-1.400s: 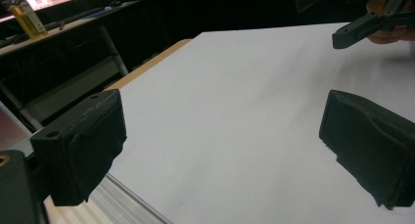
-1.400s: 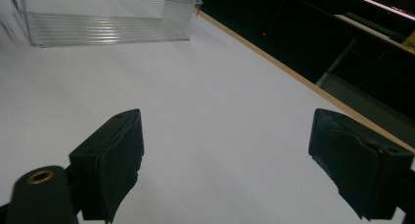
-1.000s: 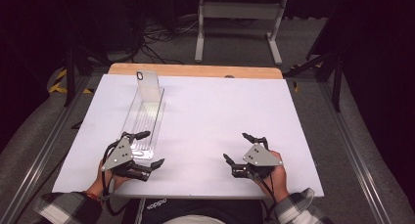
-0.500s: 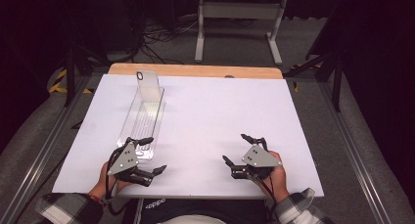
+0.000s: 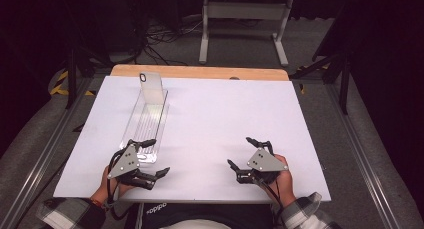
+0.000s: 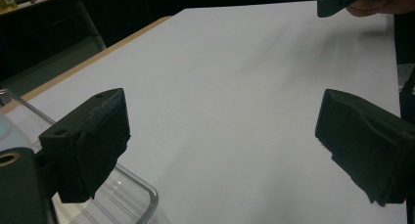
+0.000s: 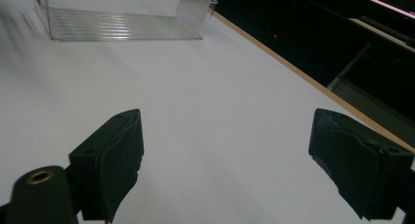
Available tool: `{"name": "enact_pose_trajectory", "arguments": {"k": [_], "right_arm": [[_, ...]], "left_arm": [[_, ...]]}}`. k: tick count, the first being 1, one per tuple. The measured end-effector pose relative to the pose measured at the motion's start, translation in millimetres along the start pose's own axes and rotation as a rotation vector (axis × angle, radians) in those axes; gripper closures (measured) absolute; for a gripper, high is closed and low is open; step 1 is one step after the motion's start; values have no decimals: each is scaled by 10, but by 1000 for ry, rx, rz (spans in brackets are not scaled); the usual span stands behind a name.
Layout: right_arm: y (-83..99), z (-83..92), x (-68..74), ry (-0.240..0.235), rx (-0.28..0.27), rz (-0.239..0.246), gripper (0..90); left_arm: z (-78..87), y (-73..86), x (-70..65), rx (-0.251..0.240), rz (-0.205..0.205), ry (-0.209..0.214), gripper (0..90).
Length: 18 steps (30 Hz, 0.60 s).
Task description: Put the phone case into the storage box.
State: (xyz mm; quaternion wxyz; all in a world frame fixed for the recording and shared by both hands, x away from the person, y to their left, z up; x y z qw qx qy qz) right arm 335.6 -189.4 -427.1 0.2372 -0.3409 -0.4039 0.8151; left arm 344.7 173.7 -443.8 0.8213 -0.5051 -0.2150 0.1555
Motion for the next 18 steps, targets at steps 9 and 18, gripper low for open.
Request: {"name": "enact_pose_trajectory", "arguments": {"k": [9,18], "right_arm": [[2,-3,31,13,9,16,136],[9,10,5,19,2,10,135]], "left_arm": [[42,-32,8,-19,14,-23,64],[18,-34,28,-13,32,-27,62]]}}
Point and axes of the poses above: each handheld gripper's, and its own axes: z roughly backward along the jaws, y roughly out of its underside, x roughly to its left, the point moved 2 cm from there along -z, roughly forward along the jaws, and after that the axes turned 6 degrees about x, right-handed, at the moved point
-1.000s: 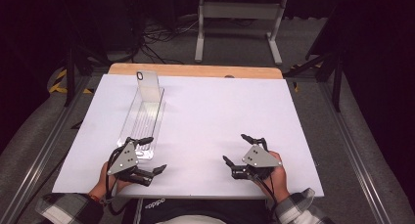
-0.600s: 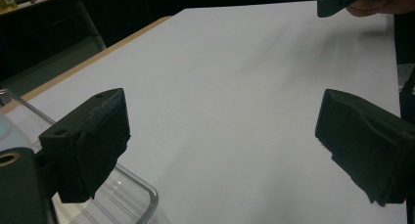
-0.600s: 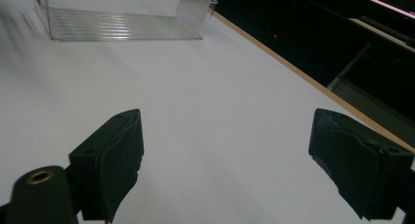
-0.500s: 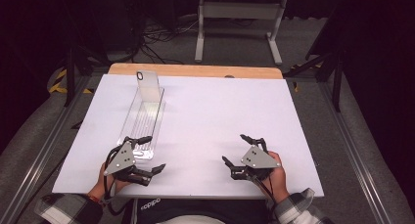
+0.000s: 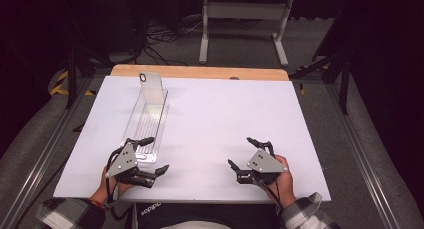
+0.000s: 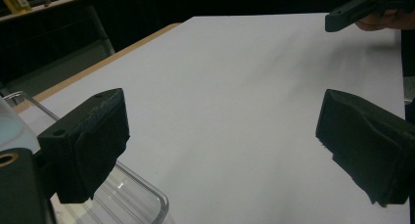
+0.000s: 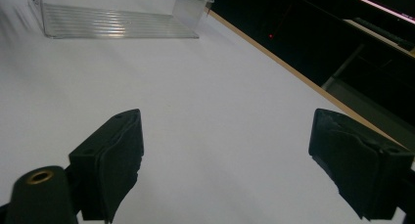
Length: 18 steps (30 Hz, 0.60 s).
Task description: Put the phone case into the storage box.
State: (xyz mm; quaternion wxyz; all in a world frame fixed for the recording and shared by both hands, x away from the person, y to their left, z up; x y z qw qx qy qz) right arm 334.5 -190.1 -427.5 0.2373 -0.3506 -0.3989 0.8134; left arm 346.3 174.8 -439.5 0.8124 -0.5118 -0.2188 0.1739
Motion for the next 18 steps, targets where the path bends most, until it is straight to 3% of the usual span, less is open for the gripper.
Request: {"name": "enact_pose_trajectory", "arguments": {"k": [2,10,18], "right_arm": [[-4,-3,1,1,0,-3,136],[-11,24,29,3,-5,11,135],[10,-5,-51,-1,3,-32,135]], "left_arm": [[-2,3,-7,-10,11,9,61],[9,-25,-23,-12,-8,6,62],[-3,-13,41,-15,9,20,64]]}}
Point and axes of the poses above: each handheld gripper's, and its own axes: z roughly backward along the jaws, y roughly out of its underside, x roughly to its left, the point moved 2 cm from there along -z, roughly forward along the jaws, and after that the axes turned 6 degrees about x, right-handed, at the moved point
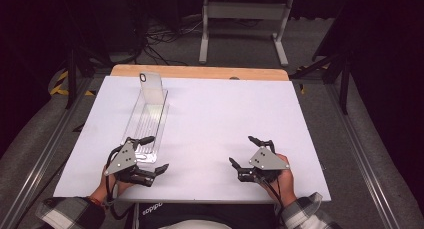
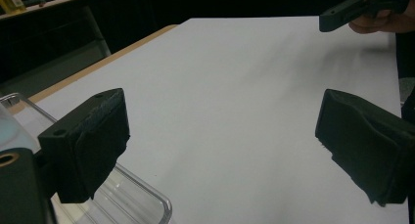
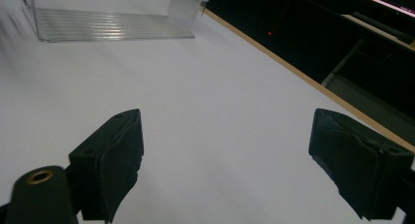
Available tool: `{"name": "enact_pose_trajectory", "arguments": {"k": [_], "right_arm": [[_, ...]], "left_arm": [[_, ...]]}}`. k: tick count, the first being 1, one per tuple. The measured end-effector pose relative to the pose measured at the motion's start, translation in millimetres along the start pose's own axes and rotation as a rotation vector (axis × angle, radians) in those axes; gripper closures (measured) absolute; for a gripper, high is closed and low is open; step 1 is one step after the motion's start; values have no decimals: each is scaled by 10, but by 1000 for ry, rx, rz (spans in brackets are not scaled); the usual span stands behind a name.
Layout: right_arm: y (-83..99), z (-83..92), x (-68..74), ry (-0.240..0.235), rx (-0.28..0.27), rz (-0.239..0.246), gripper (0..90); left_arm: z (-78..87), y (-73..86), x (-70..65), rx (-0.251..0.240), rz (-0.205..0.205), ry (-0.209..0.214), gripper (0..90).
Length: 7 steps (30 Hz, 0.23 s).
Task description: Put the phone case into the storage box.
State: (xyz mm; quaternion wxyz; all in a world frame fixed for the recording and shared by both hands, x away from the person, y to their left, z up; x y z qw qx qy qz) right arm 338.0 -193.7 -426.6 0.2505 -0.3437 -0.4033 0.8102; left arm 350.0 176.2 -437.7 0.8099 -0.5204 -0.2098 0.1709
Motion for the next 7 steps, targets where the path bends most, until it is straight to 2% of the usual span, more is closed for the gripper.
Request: {"name": "enact_pose_trajectory", "arguments": {"k": [7], "right_arm": [[3,-9,-7,4,6,-1,132]], "left_arm": [[1,-5,13,-2,3,0,64]]}}
Point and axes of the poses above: each handheld gripper's, and its own axes: z roughly backward along the jaws, y roughly out of its underside, x roughly to its left, the point moved 2 cm from there along -z, roughly forward along the jaws, and after that the axes turned 6 degrees about x, right-handed, at the moved point
